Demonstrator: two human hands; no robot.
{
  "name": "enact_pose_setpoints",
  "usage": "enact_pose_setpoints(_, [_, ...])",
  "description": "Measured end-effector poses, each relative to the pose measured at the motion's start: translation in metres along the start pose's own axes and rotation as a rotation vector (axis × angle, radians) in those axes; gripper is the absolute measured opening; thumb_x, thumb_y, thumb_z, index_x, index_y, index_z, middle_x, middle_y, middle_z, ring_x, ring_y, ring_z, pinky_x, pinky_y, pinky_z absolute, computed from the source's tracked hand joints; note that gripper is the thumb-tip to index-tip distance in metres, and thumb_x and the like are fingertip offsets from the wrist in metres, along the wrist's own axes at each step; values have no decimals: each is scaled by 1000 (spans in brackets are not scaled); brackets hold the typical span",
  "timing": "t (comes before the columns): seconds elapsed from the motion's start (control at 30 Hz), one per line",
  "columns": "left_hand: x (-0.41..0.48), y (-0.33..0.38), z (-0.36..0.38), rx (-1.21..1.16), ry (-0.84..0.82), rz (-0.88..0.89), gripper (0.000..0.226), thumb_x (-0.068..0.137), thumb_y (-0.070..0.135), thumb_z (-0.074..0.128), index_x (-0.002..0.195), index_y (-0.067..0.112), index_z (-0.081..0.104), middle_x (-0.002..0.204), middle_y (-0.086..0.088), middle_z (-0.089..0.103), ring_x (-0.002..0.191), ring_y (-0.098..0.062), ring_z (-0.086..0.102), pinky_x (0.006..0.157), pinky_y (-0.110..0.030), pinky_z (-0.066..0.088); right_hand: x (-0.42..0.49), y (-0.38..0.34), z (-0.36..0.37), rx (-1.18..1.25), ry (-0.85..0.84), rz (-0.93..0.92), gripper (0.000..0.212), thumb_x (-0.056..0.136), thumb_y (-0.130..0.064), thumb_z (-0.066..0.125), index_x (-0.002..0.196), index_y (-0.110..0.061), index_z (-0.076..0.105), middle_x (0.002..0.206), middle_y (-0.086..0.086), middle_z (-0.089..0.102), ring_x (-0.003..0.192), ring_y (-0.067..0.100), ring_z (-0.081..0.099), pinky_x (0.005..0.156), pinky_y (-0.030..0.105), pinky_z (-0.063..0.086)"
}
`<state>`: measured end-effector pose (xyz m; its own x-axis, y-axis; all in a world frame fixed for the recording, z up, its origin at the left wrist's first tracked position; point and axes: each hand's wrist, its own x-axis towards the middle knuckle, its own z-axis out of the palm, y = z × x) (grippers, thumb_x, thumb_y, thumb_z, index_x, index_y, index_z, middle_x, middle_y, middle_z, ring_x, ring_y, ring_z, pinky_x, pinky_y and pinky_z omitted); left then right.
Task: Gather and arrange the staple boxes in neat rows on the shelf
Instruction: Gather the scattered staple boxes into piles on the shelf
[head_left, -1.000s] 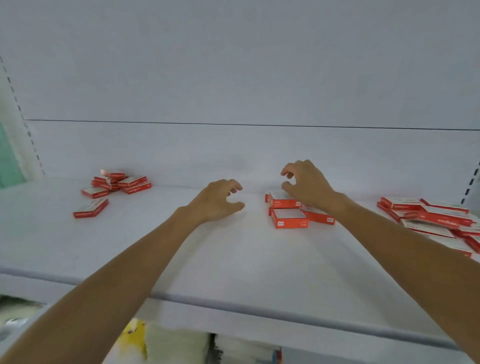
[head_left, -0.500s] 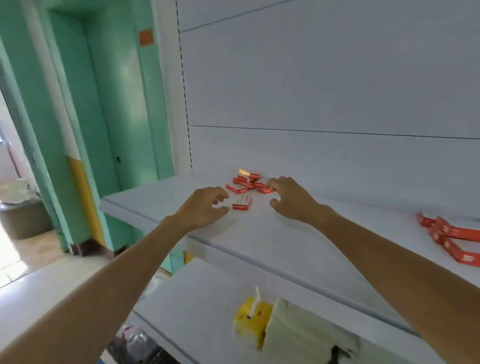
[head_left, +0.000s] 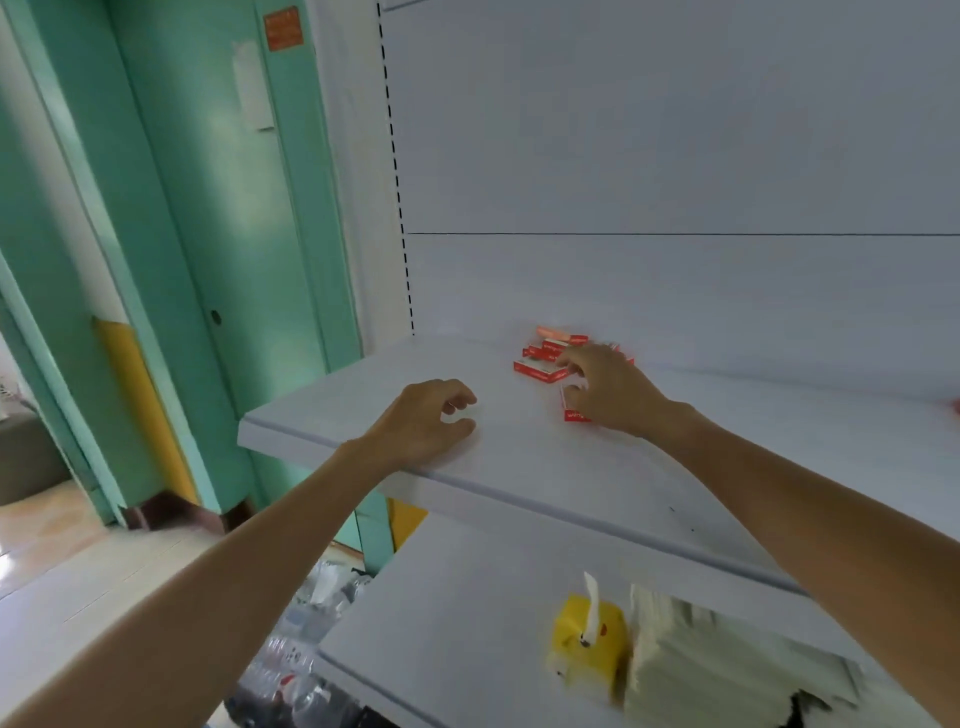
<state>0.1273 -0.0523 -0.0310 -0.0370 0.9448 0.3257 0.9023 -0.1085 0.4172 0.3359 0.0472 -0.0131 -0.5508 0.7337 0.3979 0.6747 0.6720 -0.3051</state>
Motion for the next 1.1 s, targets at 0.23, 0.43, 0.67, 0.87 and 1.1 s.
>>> enact_pose_setpoints(0.23, [53, 11, 32, -185, -4, 54, 25, 87, 19, 60, 112, 14, 60, 115, 0, 62, 102, -12, 56, 82, -15, 36, 29, 39, -7, -94, 46, 65, 26, 89, -16, 52, 113, -11, 59, 109, 7, 59, 97, 19, 53, 80, 29, 42])
enact_pose_setpoints(0.43, [119, 14, 43, -69, -25, 89, 31, 86, 22, 60, 116, 14, 58, 119, -6, 59, 108, -19, 55, 91, -28, 41, 73, 66, -4, -66, 55, 116, 33, 89, -22, 54, 120, -10, 55, 118, 9, 58, 105, 22, 55, 88, 35, 47])
enact_pose_setpoints(0.67, [175, 23, 64, 11, 52, -22, 54, 78, 52, 63, 118, 17, 54, 116, -2, 60, 103, -18, 57, 80, -31, 45, 120, 88, 9, -6, 19, 141, 29, 91, -27, 50, 114, -12, 57, 109, 6, 63, 95, 20, 59, 85, 35, 51])
enact_pose_setpoints(0.87, [196, 27, 70, 11, 14, -80, 52, 76, 55, 63, 106, 15, 50, 102, -1, 62, 90, -17, 61, 73, -30, 47, 140, 89, 16, 55, -96, 138, 34, 89, -46, 53, 94, -13, 62, 90, 2, 65, 78, 15, 61, 71, 28, 50])
enact_pose_setpoints(1.1, [198, 1, 55, -222, -107, -5, 37, 81, 34, 66, 112, 17, 52, 110, -1, 61, 87, -11, 61, 67, -19, 50, 142, 86, 8, 121, -144, 127, 32, 83, -46, 62, 89, -15, 62, 89, -1, 64, 76, 8, 58, 64, 16, 44])
